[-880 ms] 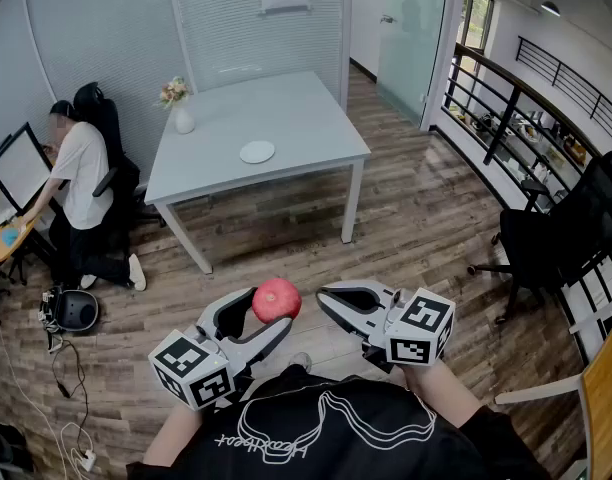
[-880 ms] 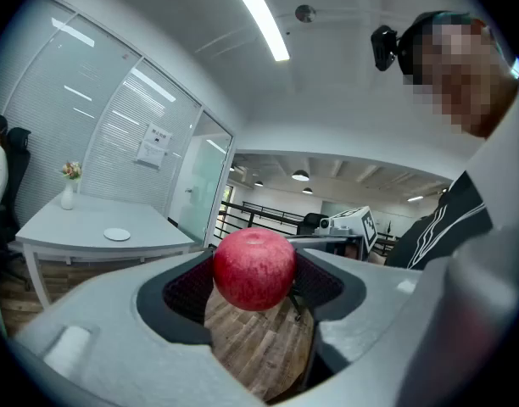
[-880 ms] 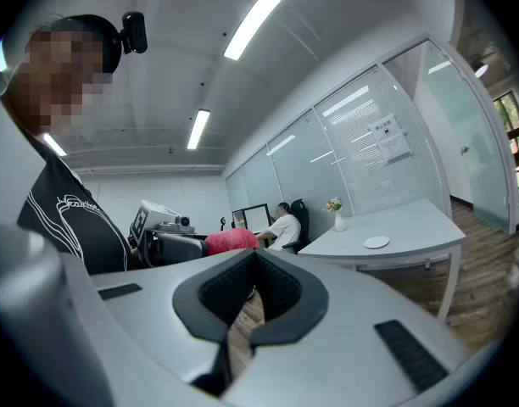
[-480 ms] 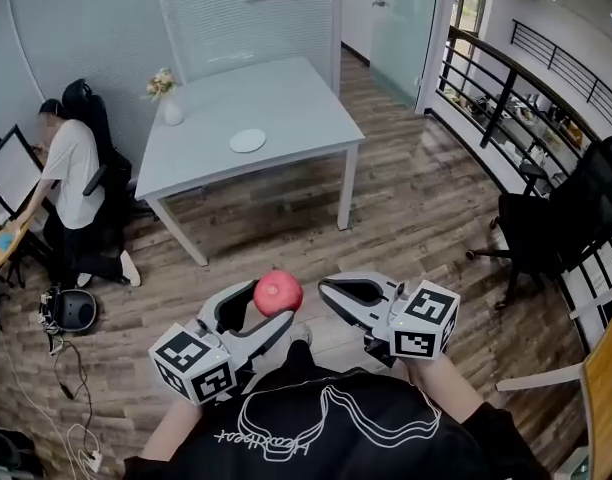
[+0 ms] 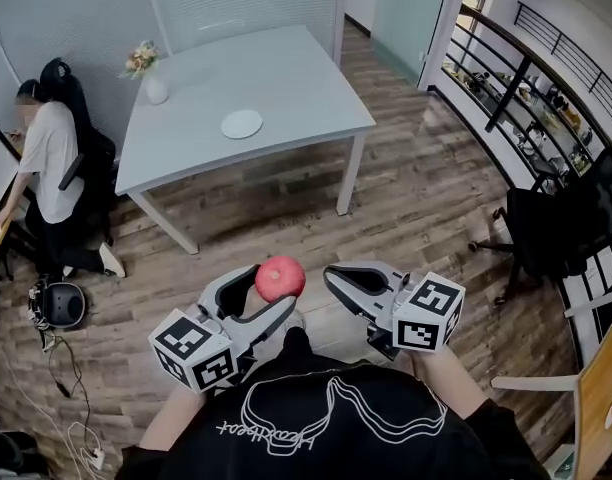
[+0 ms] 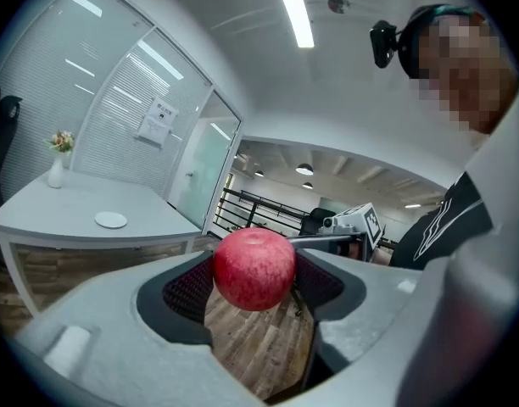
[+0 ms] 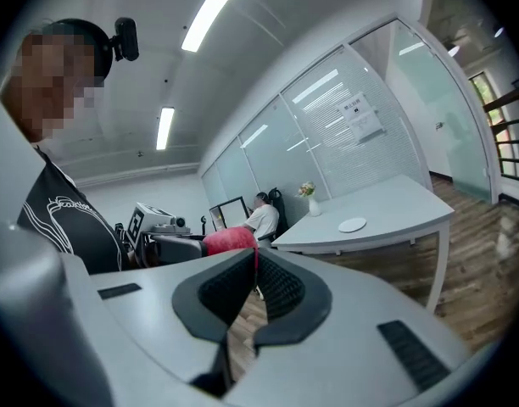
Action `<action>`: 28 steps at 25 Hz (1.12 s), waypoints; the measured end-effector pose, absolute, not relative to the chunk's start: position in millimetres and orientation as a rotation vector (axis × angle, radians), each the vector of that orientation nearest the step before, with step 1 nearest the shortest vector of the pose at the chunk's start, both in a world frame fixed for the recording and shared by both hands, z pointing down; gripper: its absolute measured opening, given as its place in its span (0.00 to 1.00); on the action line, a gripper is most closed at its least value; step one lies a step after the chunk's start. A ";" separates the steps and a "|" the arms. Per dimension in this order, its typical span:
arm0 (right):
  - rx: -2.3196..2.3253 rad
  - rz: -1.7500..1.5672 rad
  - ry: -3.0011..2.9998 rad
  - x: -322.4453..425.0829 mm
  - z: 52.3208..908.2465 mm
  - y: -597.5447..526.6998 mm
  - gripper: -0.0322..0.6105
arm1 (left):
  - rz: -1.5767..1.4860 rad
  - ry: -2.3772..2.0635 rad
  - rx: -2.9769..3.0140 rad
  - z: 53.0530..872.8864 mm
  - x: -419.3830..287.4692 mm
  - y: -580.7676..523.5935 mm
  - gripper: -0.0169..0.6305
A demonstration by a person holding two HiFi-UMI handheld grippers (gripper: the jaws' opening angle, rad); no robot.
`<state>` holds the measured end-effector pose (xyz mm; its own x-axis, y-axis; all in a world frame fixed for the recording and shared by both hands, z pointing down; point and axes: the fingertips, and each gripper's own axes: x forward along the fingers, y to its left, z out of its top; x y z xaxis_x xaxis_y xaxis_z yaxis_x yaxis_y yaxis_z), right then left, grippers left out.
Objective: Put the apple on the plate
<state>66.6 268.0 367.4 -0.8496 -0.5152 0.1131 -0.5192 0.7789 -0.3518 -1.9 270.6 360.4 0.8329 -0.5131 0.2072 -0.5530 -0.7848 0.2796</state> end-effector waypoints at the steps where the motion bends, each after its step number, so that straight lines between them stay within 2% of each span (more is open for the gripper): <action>1: 0.867 0.596 -2.939 63.4 370.7 249.8 0.06 | 0.186 -0.806 2.677 363.9 -5.1 252.9 0.50; 7: 0.877 0.821 -2.918 35.1 392.9 140.9 0.06 | 0.273 -0.794 2.622 394.5 -29.8 144.8 0.50; 14: 0.865 0.977 -2.845 10.4 427.5 33.9 0.06 | 0.241 -0.833 2.536 415.5 -67.0 32.2 0.50; 21: 0.852 0.845 -2.909 -12.3 418.0 -19.1 0.06 | 0.147 -0.868 2.550 408.0 -102.1 -37.0 0.50; 28: 0.827 0.890 -2.854 -10.9 426.2 -56.1 0.06 | 0.111 -0.924 2.535 406.7 -102.4 -70.0 0.50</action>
